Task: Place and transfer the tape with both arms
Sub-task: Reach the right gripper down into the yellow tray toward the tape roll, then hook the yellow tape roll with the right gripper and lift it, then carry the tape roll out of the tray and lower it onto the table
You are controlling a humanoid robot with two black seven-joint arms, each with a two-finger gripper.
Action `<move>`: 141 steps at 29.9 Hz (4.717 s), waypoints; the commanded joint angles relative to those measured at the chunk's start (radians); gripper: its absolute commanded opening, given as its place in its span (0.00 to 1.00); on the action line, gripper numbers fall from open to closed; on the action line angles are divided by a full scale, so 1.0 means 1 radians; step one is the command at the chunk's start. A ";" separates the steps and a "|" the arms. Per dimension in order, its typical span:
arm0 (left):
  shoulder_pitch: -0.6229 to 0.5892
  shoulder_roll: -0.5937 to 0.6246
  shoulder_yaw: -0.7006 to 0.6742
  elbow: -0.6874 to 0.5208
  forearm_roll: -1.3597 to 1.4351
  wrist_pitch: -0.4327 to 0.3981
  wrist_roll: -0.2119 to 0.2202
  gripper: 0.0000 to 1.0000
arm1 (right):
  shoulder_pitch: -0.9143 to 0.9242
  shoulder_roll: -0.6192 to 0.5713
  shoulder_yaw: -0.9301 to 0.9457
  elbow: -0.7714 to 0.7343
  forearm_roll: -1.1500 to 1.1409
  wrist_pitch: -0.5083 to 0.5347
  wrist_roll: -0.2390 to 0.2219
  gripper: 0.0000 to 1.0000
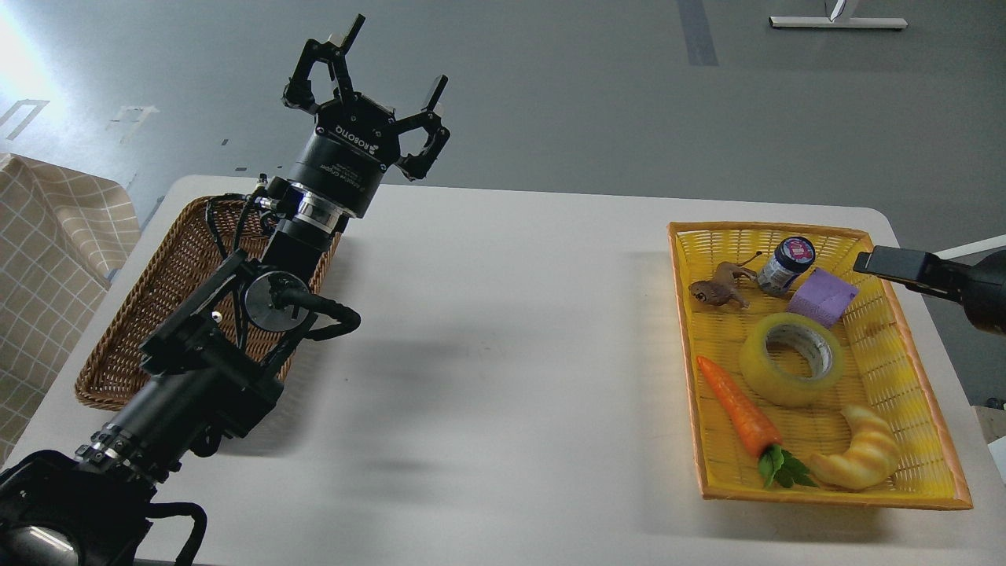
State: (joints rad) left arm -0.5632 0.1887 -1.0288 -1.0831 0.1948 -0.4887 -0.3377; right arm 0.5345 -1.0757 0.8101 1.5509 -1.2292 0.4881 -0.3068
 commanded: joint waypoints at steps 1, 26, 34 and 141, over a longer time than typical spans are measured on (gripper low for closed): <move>0.000 0.001 -0.001 0.000 0.000 0.000 0.000 0.98 | -0.008 0.020 -0.026 -0.008 -0.106 0.001 -0.002 0.98; -0.001 -0.002 -0.002 0.000 -0.003 0.000 0.000 0.98 | -0.077 0.194 -0.069 -0.123 -0.237 0.001 -0.002 0.75; 0.000 0.001 -0.002 0.000 -0.003 0.000 0.000 0.98 | -0.073 0.237 -0.080 -0.160 -0.259 0.001 -0.002 0.67; -0.007 -0.005 -0.019 -0.001 -0.005 0.000 -0.001 0.98 | 0.565 0.975 -0.689 -0.515 -0.176 0.001 0.001 0.00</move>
State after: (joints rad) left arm -0.5706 0.1828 -1.0477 -1.0846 0.1902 -0.4887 -0.3390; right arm 1.1032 -0.1041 0.1234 1.0373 -1.4039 0.4887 -0.3057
